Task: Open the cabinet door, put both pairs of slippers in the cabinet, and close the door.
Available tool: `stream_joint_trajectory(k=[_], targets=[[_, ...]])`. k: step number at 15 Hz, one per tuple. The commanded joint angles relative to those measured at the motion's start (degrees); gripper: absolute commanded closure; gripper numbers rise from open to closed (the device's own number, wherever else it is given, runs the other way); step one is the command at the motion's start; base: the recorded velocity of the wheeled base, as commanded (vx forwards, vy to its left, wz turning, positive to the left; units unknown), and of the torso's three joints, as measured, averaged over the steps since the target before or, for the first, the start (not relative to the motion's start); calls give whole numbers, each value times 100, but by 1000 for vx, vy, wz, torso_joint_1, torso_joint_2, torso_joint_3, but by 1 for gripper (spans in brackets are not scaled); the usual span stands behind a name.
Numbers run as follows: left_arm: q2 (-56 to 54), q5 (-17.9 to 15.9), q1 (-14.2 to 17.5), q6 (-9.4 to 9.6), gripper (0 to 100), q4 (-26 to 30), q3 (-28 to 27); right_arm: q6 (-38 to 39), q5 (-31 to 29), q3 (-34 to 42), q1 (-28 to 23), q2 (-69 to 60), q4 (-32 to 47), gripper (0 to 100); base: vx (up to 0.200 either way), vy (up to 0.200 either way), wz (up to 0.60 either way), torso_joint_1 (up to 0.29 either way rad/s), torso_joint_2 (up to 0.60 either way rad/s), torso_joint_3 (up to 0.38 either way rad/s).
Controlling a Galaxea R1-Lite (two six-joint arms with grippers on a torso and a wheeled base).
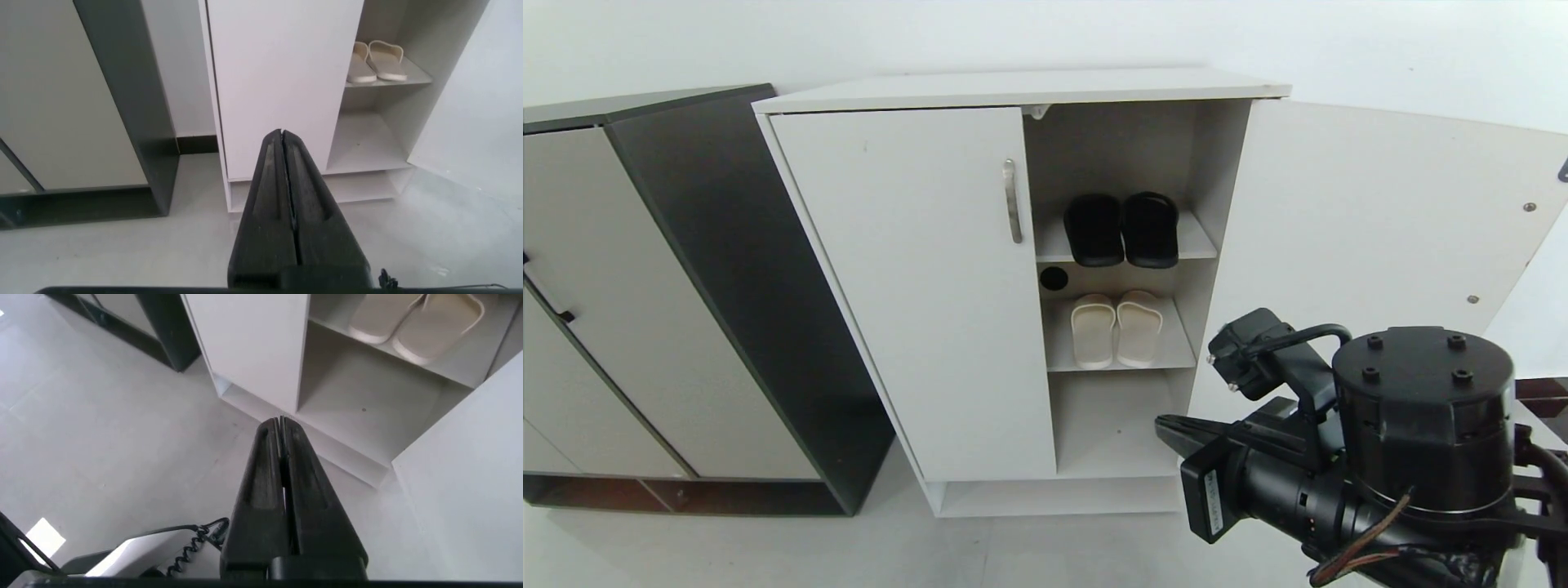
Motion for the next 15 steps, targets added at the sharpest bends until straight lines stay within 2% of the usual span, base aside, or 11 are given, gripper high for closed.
stream_joint_trajectory(k=[1, 5, 8, 15], targets=[[7, -6, 1, -1, 100, 0, 0, -12, -6, 0, 3, 28, 6, 100, 0, 0, 0, 2, -71, -51], [7, 3, 1, -1, 100, 0, 0, -12, -15, 0, 3, 28, 6, 100, 0, 0, 0, 34, -250, -295], [7, 3, 1, -1, 100, 0, 0, -3, -24, 0, -6, 19, -3, 100, 0, 0, 0, 72, -525, -344], [7, 3, 1, -1, 100, 0, 0, -3, -24, -35, -6, -78, -3, 100, 0, 0, 0, 143, -463, -324]])
